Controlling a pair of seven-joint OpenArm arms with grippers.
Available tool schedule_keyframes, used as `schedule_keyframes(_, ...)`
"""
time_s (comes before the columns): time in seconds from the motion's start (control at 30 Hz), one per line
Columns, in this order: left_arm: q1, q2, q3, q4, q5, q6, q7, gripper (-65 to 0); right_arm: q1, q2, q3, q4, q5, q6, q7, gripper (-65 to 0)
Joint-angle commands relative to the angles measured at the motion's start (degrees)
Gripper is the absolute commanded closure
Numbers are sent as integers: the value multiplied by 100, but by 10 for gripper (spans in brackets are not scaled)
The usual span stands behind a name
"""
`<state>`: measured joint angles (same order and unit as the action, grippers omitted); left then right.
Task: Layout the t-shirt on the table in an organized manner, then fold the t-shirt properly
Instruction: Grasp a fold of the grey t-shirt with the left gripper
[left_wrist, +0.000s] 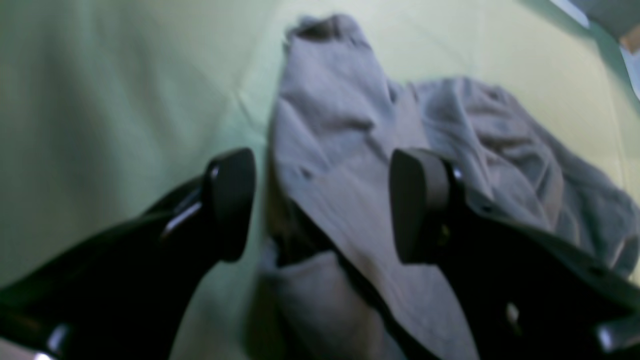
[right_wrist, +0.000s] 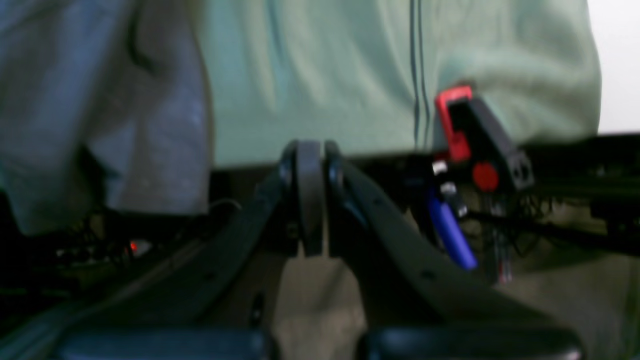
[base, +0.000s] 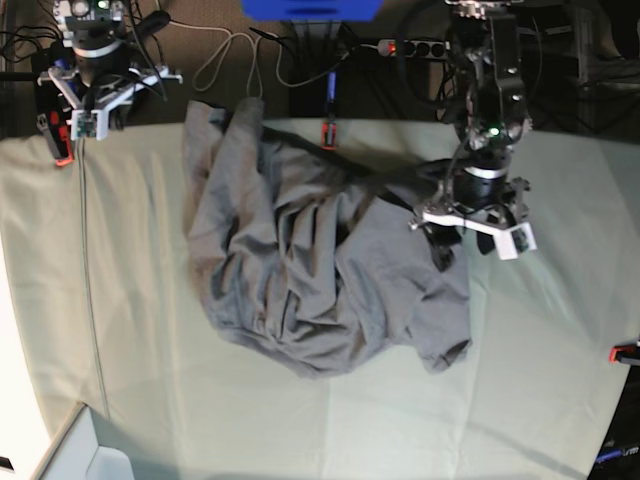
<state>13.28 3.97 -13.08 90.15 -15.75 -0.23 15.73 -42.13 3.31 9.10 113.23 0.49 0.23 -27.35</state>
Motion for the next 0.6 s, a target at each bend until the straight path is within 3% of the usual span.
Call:
schedule_keyframes(0.0, -49, 3, -6, 36, -12, -17, -135, -412, 24, 34, 26, 66, -1, 17, 76, 0)
schedule_keyframes(0.47, -242, 30, 214, -430, -12, -25, -135, -405, 85, 34, 26, 66, -1, 17, -161, 0)
schedule_keyframes(0.57, -242, 30, 302, -421, -21, -25, -153, -309, 85, 34, 26, 66, -1, 17, -161, 0)
